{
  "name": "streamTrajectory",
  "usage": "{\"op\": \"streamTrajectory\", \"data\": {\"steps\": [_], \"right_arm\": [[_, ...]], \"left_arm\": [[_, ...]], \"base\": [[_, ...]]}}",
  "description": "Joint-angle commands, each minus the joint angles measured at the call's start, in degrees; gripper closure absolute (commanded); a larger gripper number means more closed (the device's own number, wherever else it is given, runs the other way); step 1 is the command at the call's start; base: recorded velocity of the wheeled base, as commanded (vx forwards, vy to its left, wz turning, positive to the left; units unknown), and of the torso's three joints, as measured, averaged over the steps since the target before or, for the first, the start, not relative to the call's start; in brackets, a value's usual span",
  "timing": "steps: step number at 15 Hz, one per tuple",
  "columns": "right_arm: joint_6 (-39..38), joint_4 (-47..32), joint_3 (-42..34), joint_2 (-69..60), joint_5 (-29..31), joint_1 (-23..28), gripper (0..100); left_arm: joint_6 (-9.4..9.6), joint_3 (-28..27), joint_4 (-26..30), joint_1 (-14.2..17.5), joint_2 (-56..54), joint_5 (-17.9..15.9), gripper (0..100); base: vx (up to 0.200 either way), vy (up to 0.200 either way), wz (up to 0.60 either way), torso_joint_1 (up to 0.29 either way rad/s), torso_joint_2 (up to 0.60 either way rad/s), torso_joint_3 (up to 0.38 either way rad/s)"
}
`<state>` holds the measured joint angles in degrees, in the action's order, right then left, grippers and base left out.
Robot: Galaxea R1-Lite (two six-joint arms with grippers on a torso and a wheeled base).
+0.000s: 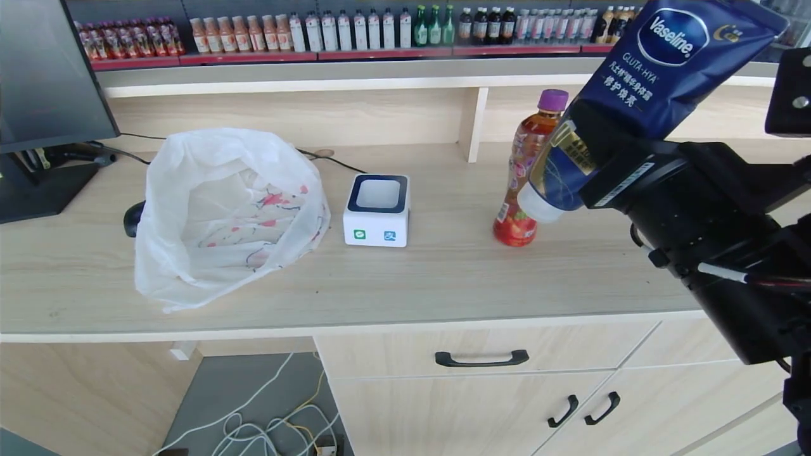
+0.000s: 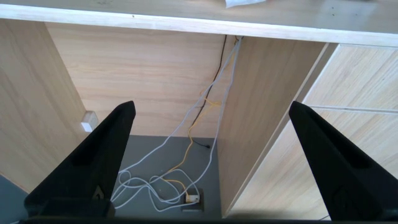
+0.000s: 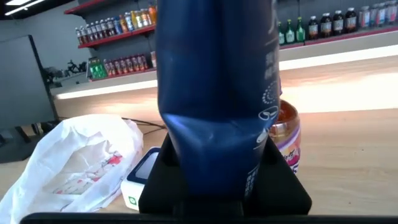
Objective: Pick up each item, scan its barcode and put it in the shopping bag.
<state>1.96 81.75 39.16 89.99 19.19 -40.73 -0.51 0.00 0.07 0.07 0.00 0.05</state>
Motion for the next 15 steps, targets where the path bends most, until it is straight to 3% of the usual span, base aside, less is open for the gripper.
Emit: {"op": "streamTrajectory", "data": {"steps": [1, 10, 15], "right_arm": [[0.06, 0.08, 0.04, 0.18, -0.03, 0.04, 100], [0.15, -0.01, -0.04, -0.96, -1.08, 0.04, 100], [-0.03, -1.51, 2.33, -1.22, -1.08, -0.23, 100]], "left_arm": [[-0.10, 0.00, 0.01, 0.01, 0.00, 0.04, 0], [-0.10, 0.00, 0.01, 0.01, 0.00, -0.05, 0], [-0.02, 0.00, -0.07, 0.01, 0.00, 0.04, 0]], "base": [[0.000, 0.200, 0.00, 0.002, 0.00, 0.002], [0.000, 0.200, 0.00, 0.002, 0.00, 0.002], [0.000, 0.000, 0.00, 0.000, 0.00, 0.000]]}}
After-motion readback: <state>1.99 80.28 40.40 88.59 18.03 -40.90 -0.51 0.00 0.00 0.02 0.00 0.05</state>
